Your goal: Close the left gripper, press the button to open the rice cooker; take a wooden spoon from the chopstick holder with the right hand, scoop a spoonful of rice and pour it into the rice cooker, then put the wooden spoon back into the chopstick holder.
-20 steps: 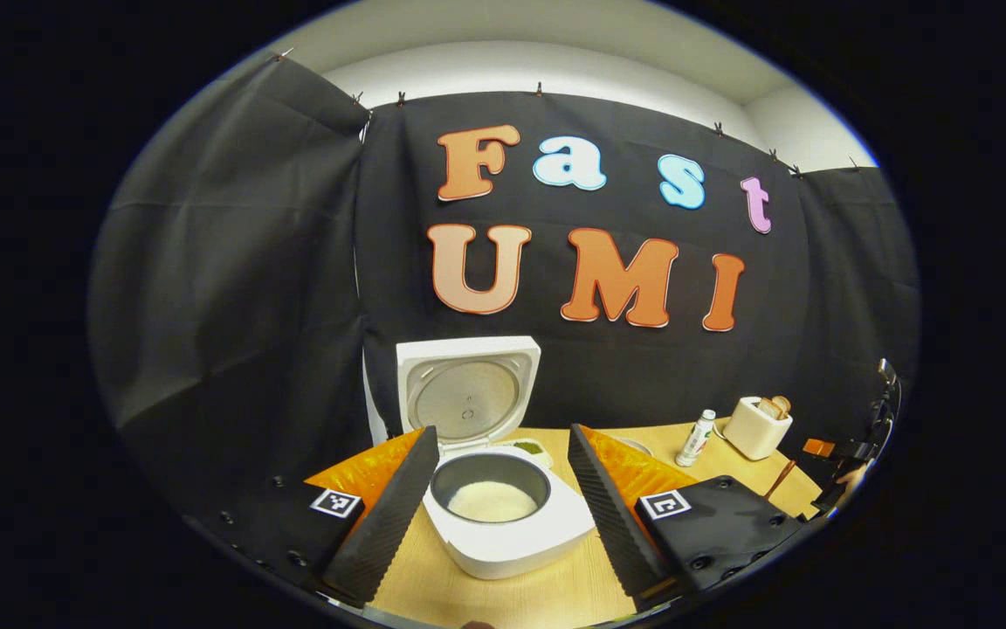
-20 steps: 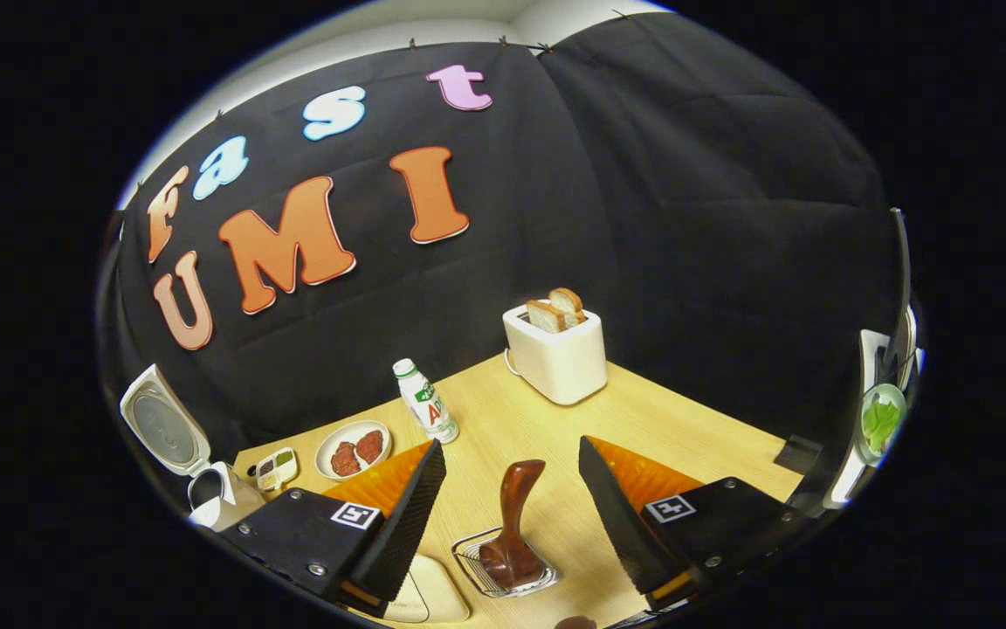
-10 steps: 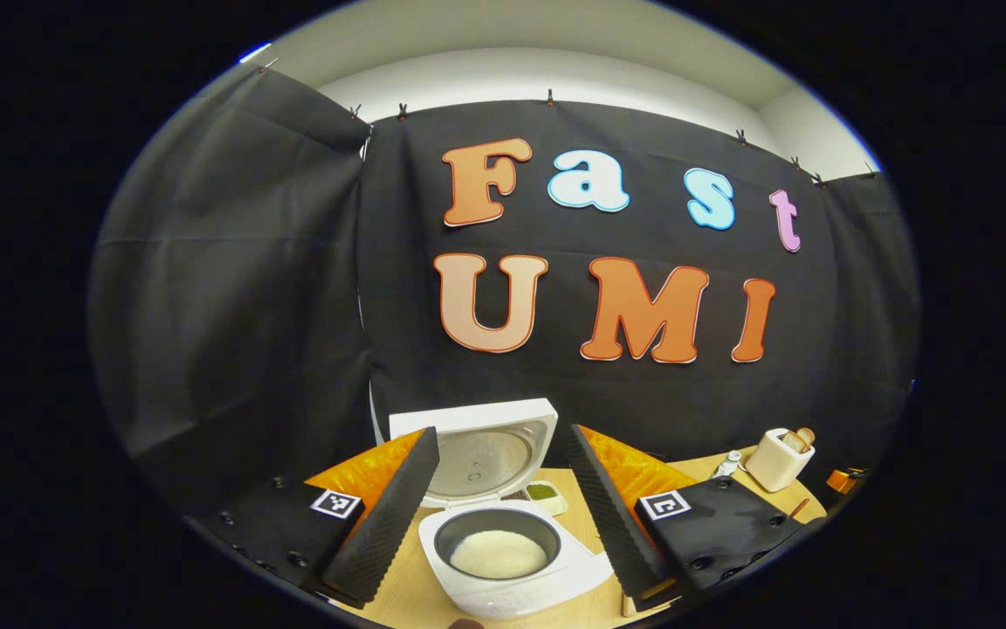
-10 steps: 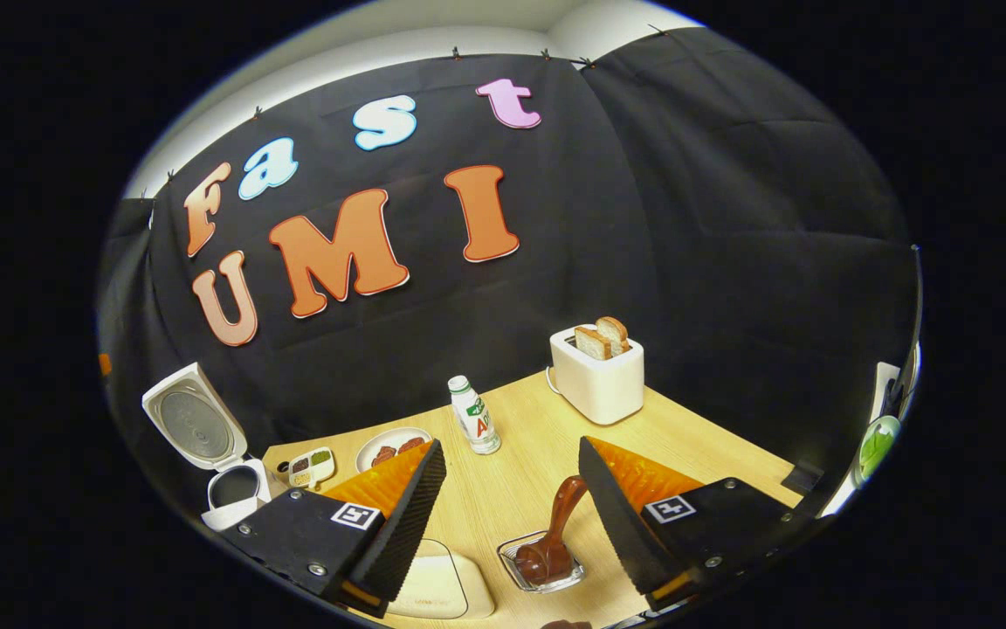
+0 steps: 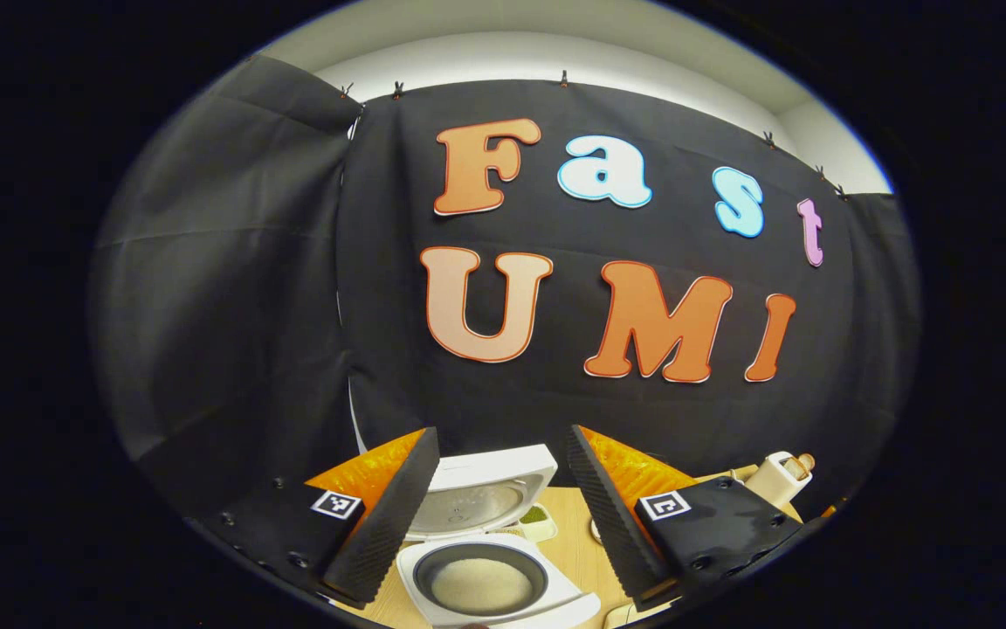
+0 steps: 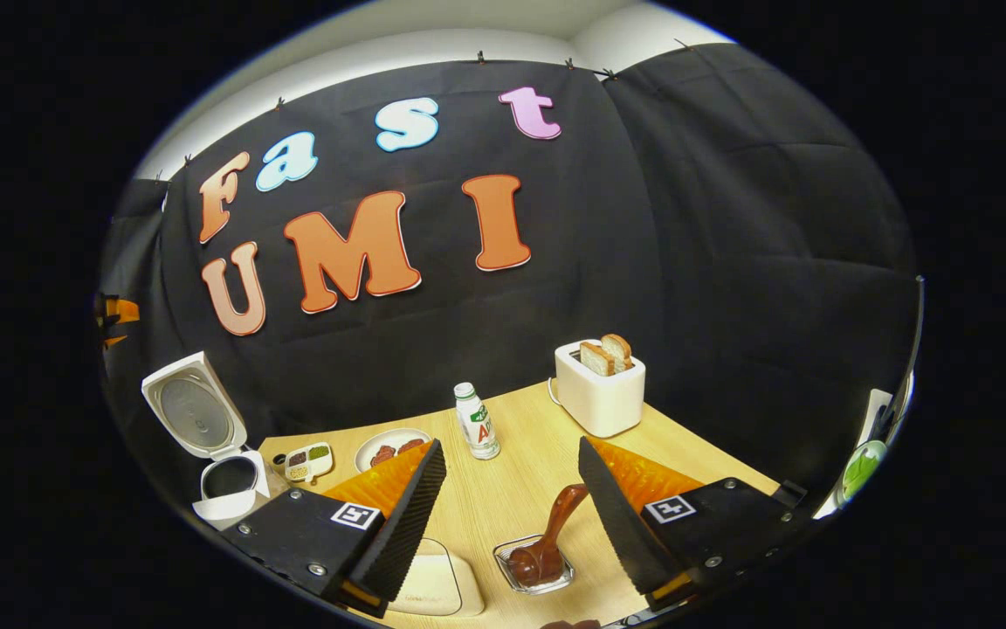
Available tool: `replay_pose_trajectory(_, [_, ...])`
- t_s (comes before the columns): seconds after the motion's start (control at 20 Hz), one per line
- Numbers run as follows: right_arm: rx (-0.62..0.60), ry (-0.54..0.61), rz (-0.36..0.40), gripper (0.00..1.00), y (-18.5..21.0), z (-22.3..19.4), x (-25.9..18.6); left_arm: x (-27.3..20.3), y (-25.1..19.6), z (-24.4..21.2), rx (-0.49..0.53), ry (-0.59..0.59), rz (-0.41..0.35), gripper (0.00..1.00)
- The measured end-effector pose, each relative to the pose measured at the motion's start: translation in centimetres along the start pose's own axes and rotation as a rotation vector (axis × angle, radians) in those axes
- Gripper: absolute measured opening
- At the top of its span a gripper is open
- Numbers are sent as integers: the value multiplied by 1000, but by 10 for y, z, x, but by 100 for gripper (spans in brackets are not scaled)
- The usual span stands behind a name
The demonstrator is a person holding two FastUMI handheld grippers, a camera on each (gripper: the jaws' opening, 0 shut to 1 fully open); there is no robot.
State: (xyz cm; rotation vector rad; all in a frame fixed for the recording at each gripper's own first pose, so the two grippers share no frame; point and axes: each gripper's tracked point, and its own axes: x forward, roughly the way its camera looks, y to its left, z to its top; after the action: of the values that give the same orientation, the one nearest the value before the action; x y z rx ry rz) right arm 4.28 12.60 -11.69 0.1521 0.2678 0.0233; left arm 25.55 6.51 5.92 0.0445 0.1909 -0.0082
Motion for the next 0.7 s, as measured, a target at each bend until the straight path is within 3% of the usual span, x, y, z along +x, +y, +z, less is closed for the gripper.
replay_pose_trajectory(0.25, [27, -9, 3, 95, -3, 3, -1, 60, 11, -18, 4, 139, 25, 100])
replay_pose_trajectory(0.45, [13, 17, -11, 94, -9, -7, 3, 99, 32, -35, 43, 218, 89, 100])
replay_pose_trajectory(0.7, [40, 36, -15, 94, -11, -12, 9, 135, 38, -78, 21, 351, 97, 100])
